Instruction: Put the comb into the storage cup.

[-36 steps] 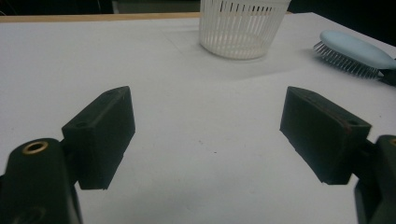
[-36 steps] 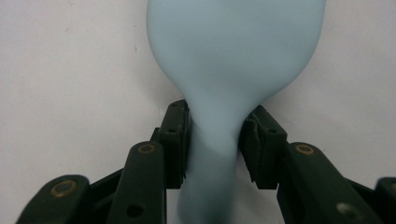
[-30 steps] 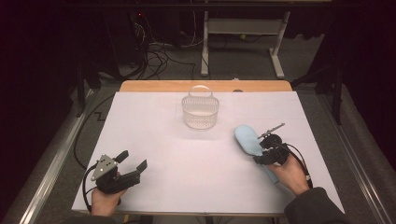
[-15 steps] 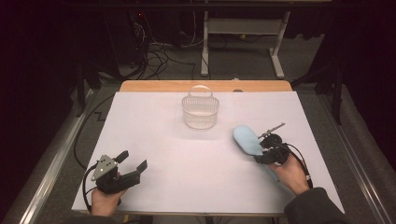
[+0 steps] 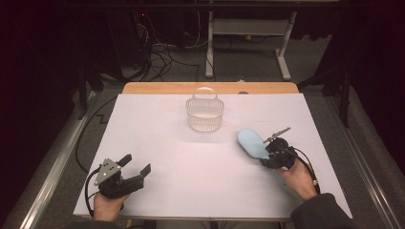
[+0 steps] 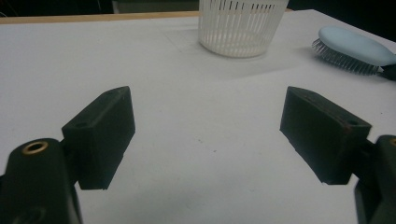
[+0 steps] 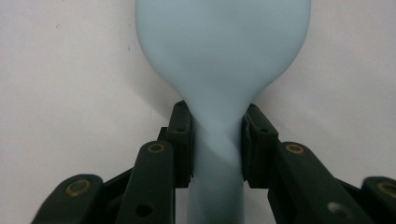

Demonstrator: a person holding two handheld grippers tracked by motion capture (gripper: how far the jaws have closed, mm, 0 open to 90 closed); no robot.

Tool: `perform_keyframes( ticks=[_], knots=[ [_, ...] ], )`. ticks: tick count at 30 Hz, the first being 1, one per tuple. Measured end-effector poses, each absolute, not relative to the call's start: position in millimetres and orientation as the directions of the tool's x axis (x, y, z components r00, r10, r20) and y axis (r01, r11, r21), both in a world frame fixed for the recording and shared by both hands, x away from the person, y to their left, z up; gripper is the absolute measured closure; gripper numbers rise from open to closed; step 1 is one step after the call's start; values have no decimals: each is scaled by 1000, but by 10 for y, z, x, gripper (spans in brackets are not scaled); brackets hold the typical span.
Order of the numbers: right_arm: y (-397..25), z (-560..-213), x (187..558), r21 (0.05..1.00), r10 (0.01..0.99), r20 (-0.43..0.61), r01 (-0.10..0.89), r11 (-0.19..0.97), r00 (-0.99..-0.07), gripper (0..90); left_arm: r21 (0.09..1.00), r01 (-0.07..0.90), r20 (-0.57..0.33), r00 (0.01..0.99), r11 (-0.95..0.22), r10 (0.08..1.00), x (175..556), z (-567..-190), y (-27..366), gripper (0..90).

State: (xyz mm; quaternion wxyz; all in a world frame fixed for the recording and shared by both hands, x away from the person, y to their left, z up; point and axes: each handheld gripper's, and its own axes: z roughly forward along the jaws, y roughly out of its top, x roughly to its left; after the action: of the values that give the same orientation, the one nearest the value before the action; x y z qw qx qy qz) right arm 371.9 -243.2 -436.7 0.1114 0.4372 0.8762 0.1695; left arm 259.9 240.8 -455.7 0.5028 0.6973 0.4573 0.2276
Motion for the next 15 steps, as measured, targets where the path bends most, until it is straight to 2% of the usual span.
perform_keyframes(
  ticks=[15],
  knots=[
    [-2445, -4308, 3674, 426, 801, -44, 714, 556, -598, 704, 909, 410, -145, 476, -73, 867, 2601, -4560, 2406, 171]
  ],
)
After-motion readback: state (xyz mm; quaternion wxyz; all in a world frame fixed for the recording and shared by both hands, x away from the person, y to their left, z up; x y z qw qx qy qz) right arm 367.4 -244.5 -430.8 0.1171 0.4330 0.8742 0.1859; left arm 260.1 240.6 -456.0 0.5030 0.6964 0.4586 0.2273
